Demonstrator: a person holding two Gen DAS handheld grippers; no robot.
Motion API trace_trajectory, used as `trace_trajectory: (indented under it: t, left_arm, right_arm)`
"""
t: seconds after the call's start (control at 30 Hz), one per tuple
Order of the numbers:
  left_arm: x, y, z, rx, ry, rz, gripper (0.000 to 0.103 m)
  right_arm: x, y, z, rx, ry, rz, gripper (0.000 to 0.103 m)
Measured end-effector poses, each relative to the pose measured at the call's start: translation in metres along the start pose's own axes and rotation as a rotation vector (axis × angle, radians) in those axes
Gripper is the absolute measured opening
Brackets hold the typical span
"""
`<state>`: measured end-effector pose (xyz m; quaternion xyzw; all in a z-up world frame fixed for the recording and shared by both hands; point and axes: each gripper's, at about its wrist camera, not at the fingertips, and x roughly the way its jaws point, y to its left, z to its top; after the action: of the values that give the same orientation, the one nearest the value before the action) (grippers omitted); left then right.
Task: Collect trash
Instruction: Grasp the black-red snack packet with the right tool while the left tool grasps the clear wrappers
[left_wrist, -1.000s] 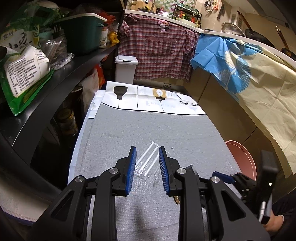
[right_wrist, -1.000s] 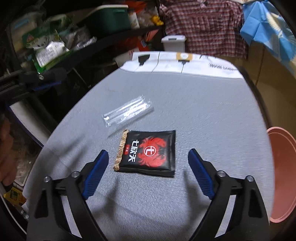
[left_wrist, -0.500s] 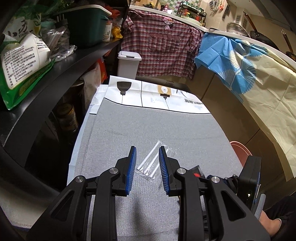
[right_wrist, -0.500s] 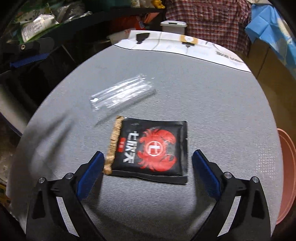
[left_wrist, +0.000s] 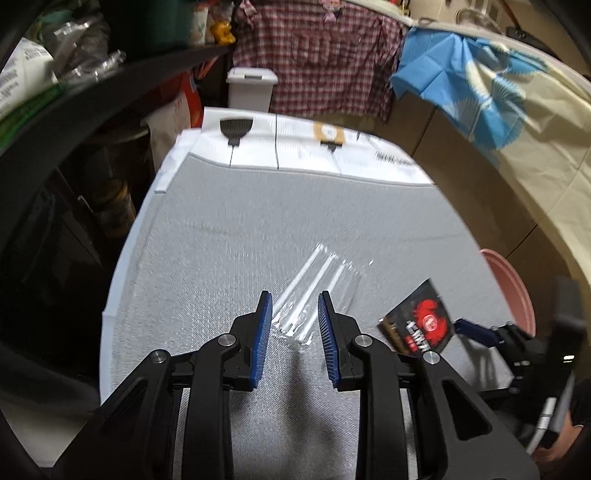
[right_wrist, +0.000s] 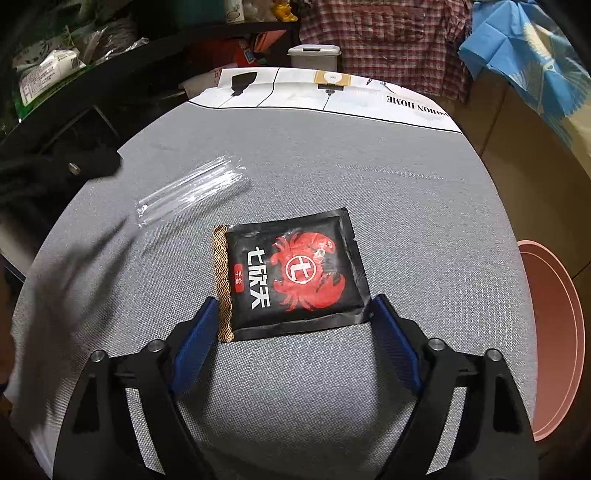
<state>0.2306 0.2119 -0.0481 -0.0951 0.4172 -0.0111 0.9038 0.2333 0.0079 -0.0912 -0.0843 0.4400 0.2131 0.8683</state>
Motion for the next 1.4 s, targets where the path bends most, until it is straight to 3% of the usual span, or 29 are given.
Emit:
trace_trajectory:
  t: [0.1, 0.27, 0.3, 0.33, 0.57, 0.63, 0.77, 1.0, 1.4]
  left_arm:
    - [0.013, 0.001, -0.002, -0.005, 0.025, 0.012, 0.036]
    - [0.034, -0.002, -0.003, 0.002, 0.071, 0.022, 0.039]
    - [0.036, -0.003, -0.003, 0.006, 0.077, 0.024, 0.039]
    - [0.040, -0.005, -0.004, 0.015, 0.087, 0.029, 0.039]
    - [0.047, -0.014, -0.004, 0.047, 0.108, 0.034, 0.039]
    - [0.050, -0.019, -0.007, 0.081, 0.122, 0.061, 0.035]
    - [0.047, -0.021, -0.009, 0.106, 0.128, 0.070, 0.018]
    - [0.036, -0.018, -0.008, 0.104, 0.102, 0.072, 0.006]
    - [0.008, -0.025, -0.004, 0.111, 0.033, 0.062, 0.006]
  right_arm:
    - [0.000, -0.003, 0.002, -0.003, -0.007, 0.010, 0.069]
    - [-0.002, -0.002, 0.001, -0.016, -0.018, 0.021, 0.063]
    - [-0.002, -0.002, 0.001, -0.019, -0.020, 0.036, 0.038]
    - [-0.003, -0.001, 0.001, -0.022, -0.021, 0.059, 0.030]
    - [-0.004, 0.004, 0.001, -0.041, -0.022, 0.102, 0.008]
    - [-0.004, 0.005, 0.001, -0.045, -0.026, 0.117, 0.001]
    - [-0.005, 0.007, 0.000, -0.051, -0.034, 0.138, 0.000]
    - [-0.015, 0.004, 0.004, -0.033, -0.080, 0.153, 0.000]
    - [-0.046, -0.003, 0.010, -0.029, -0.149, 0.138, 0.000]
